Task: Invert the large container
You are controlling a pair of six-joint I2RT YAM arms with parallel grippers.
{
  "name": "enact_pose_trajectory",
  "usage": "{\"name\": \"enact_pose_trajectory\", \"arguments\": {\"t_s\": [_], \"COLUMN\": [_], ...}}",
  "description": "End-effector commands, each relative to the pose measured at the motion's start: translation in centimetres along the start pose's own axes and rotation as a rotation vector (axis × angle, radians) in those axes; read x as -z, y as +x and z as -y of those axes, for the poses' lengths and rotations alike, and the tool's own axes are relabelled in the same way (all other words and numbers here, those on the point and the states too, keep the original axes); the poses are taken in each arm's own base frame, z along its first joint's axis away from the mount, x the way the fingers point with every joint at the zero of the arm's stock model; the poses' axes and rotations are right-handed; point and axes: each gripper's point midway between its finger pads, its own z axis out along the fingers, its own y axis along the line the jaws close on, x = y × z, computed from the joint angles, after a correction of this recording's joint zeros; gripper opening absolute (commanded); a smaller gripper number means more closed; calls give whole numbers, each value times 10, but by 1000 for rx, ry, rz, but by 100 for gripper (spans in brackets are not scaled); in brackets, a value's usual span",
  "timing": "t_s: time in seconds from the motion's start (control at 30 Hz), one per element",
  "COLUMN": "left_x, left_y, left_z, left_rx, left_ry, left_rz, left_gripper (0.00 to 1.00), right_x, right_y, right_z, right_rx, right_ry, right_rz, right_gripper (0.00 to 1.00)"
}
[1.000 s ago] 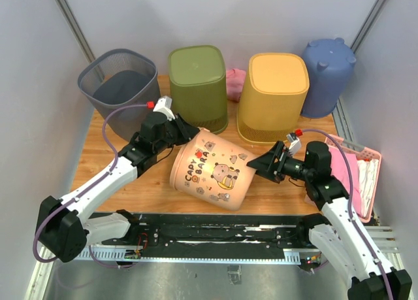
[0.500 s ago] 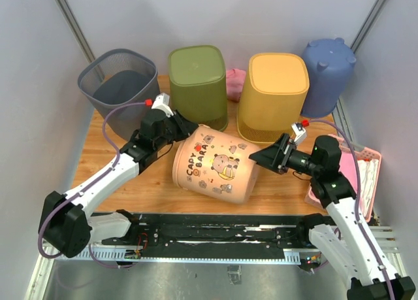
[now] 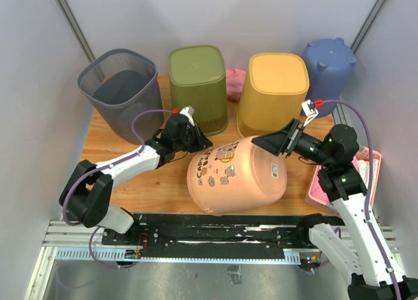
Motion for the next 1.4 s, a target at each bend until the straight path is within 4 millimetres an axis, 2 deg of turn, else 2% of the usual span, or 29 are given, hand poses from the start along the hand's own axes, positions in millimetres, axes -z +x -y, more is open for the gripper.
{"name": "enact_pose_trajectory", "arguments": {"t_s": [0.0, 0.13, 0.3, 0.47, 0.6, 0.73, 0.8, 0.93, 1.03, 1.2, 1.33, 1.37], "left_x": [-7, -14, -18, -12, -3, 9, 17, 39, 64, 120, 173, 182], "left_y": [20, 20, 19, 4, -12, -31, -43, -74, -102, -145, -170, -174], "left_z": [3, -2, -5, -3, 0, 6, 9, 19, 35, 69, 74, 72], "left_rx": [15, 30, 19, -15, -50, -77, -83, -93, -125, -188, -217, -221], "left_ry": [29, 15, -12, -49, -83, -101, -103, -95, -91, -83, -145, -164], "left_rz": [-64, -54, -59, -25, 12, 47, 70, 135, 205, 341, 464, 488], "left_gripper": [0, 0, 0, 4, 12, 28, 34, 44, 51, 60, 69, 70], "right_x": [-9, -19, -40, -49, -44, -32, -26, -27, -42, -83, -106, -110], "right_y": [6, 23, 53, 60, 61, 66, 73, 95, 107, 105, 119, 125], "right_z": [2, 12, 13, 17, 23, 31, 26, 12, 6, -8, -12, -9], "right_rx": [53, 36, 41, 62, 130, 229, 262, 311, 351, 341, 341, 346], "right_ry": [-19, 3, -6, 17, 64, 126, 100, 29, 33, 4, -4, 9], "right_rz": [-46, -84, -155, -196, -229, -314, -372, -461, -498, -460, -492, -513], "right_gripper": [86, 86, 86, 85, 84, 84, 84, 84, 84, 84, 84, 84]}}
